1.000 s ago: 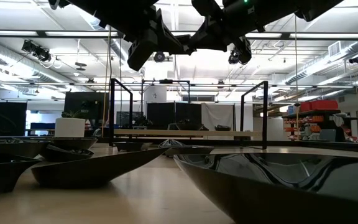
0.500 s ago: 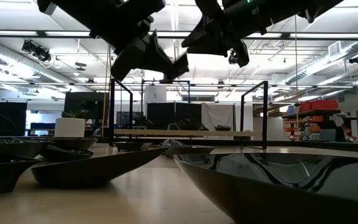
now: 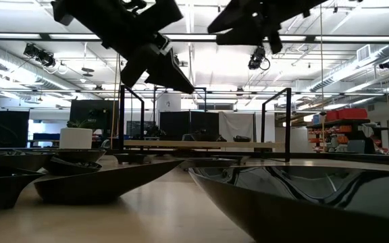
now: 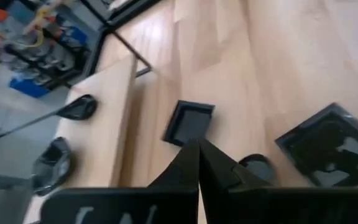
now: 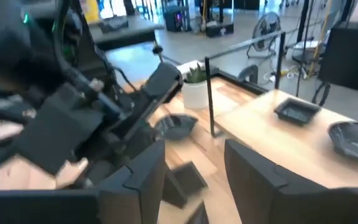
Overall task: Pick & Place Mini shaped plates
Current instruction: Stack the black square bowl on top of the other black square bowl on the shelf
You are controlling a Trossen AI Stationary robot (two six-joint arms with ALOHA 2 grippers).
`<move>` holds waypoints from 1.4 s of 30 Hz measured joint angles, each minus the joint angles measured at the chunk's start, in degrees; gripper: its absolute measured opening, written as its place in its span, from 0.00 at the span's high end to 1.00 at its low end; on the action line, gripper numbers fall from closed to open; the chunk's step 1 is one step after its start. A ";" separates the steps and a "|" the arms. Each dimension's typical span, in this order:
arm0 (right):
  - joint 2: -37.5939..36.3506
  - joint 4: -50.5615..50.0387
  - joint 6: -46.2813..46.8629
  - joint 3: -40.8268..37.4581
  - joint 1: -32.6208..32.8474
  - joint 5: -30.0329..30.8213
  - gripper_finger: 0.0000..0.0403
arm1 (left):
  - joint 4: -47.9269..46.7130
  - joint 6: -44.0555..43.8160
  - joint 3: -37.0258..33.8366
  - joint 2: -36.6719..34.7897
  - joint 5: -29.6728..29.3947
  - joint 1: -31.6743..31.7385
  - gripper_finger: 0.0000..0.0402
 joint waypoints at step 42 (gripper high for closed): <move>-14.39 -31.41 21.88 -8.35 12.12 9.18 0.58 | 1.88 12.51 13.25 23.82 28.34 18.26 0.90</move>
